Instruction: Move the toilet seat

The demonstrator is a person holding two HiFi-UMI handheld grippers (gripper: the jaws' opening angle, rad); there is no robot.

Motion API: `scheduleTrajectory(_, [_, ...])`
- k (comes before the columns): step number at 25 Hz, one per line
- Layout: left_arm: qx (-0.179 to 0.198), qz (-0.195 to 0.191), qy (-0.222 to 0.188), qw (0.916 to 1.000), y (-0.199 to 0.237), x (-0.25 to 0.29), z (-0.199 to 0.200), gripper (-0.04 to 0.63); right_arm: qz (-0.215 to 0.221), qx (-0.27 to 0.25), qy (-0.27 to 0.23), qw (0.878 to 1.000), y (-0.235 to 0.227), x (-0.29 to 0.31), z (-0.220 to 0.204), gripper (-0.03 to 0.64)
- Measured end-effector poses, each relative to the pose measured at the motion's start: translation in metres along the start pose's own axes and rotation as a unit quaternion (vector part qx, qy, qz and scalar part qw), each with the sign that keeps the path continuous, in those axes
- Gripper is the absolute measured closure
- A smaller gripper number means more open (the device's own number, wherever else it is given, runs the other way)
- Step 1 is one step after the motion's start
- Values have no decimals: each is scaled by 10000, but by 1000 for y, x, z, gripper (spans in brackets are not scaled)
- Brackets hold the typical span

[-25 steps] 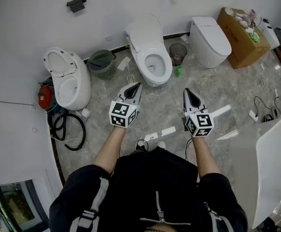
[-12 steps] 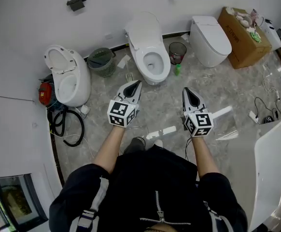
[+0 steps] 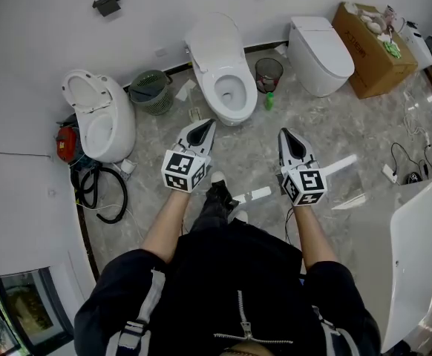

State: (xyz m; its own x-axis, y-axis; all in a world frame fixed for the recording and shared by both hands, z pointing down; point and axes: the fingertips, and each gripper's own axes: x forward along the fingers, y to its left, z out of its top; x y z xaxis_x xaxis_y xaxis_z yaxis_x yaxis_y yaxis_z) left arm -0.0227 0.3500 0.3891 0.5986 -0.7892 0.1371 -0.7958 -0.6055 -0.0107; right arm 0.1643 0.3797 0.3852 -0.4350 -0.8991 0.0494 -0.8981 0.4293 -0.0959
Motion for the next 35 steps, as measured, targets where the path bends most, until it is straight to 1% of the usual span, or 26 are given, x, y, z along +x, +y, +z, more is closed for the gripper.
scheduleTrajectory(3, [-66, 7, 29, 10000, 12, 13, -6, 589, -28, -76, 15, 10000, -6, 15, -1, 614])
scheduleTrajectory(8, [-111, 10, 47, 9999, 35, 45, -12, 589, 36, -367, 54, 9993, -15, 46, -1, 614])
scheduleTrajectory(13, [-138, 35, 81, 9999, 68, 86, -13, 589, 122, -472, 115, 9987, -31, 94, 1, 614])
scheduleTrajectory(19, [-241, 102, 111, 9996, 128, 133, -14, 589, 147, -422, 163, 9989, -48, 169, 5, 614])
scheduleTrajectory(25, [-238, 106, 113, 9996, 182, 172, -8, 589, 157, -445, 145, 9988, -57, 235, 15, 614])
scheduleTrajectory(32, [-253, 158, 145, 9995, 217, 207, -6, 589, 270, -390, 263, 9985, -68, 286, 12, 614])
scheduleTrajectory(35, [-251, 239, 182, 9992, 226, 222, -9, 589, 326, -259, 306, 9987, -80, 305, 6, 614])
